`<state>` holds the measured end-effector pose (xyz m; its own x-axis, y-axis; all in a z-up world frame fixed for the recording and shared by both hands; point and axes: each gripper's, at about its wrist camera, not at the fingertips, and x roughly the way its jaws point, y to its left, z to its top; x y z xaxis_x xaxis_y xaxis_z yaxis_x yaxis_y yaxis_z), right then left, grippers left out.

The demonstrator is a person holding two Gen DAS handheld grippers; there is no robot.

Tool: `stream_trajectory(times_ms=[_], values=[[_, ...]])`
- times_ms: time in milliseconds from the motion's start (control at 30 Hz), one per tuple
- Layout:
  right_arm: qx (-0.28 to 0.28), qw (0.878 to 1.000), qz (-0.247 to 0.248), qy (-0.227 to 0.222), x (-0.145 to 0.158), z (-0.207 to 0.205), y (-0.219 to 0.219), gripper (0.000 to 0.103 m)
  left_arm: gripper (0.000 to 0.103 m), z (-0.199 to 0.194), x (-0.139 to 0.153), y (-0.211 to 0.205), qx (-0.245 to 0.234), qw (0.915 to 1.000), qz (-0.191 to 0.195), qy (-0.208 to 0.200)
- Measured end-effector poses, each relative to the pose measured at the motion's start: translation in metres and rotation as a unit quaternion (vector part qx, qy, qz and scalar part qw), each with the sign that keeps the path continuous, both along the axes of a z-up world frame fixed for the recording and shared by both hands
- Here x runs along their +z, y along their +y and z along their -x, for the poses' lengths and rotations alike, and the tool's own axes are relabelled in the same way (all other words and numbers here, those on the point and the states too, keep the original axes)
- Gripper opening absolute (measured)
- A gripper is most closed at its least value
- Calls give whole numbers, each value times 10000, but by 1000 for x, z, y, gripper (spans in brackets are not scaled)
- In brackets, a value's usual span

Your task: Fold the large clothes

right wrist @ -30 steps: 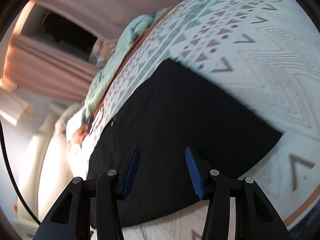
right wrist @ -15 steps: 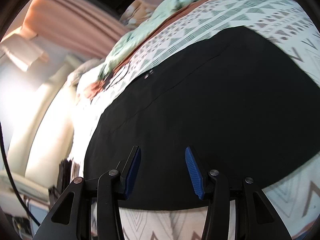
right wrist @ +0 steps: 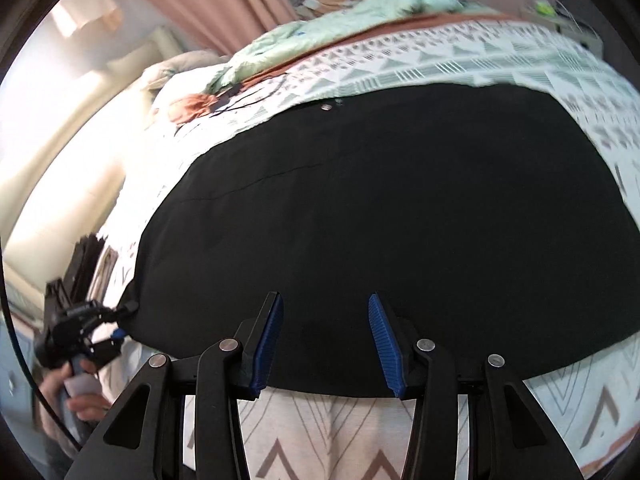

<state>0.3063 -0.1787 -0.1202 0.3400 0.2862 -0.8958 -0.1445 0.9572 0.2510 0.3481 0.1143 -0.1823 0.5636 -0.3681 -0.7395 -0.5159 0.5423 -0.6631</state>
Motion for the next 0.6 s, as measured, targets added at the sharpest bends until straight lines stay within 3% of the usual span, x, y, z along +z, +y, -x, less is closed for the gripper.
stream_trajectory(times_ms=[233,600], values=[[398,9963,702,294,-21,3,20,45,27,3,7,0,-38,10000,-11,-67],[-42,9952,931,309,-34,-31,12,40,28,4,6,0,-5,9998,138,-110]])
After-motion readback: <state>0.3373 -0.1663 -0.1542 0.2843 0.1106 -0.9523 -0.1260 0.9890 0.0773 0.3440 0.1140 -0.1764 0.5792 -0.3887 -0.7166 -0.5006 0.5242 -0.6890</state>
